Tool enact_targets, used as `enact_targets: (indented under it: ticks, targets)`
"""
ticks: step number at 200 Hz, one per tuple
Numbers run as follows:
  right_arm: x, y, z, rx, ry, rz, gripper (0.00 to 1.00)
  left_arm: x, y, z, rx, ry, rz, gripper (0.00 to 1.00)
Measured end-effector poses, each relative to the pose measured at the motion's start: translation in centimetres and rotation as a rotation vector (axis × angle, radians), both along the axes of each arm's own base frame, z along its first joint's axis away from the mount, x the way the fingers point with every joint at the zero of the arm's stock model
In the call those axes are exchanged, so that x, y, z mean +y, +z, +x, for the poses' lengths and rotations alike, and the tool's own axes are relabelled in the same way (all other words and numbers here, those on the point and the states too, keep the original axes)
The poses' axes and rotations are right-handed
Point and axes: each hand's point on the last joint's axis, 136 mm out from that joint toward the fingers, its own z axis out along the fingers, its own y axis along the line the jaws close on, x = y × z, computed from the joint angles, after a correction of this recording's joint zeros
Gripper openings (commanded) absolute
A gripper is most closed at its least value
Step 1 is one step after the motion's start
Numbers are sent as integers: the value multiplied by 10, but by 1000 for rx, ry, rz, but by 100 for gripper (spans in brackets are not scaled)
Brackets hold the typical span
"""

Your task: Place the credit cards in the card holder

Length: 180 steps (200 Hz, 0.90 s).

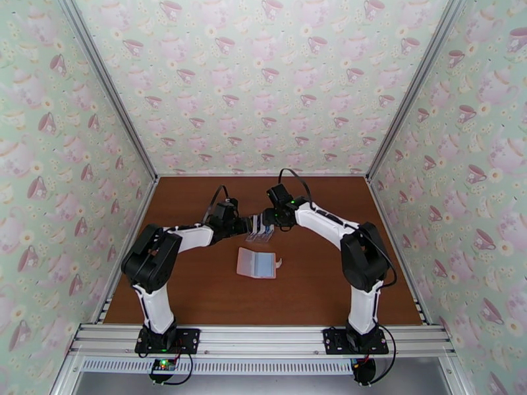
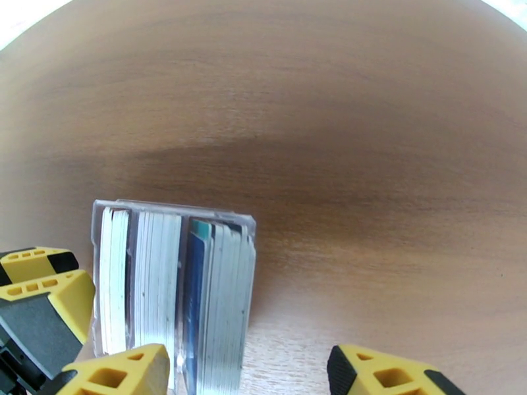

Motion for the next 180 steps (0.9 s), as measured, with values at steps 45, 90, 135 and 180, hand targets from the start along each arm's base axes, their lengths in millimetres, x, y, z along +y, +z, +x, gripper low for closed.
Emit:
enact_targets:
  ticks: [45,90,135,180]
  targets:
    - [-3,-14,0,21,4,-41,66,0,-1,-1,5,-1,3,48]
    - [-4,-16,1,21,5,-52,64,-2,0,3,9,-1,5,49]
    - [-3,-19,3,23,10,-60,64,-1,-3,1,21,-3,8,49]
    - [-6,-18,6,9,6,-85,63,-2,-3,0,27,-9,4,49]
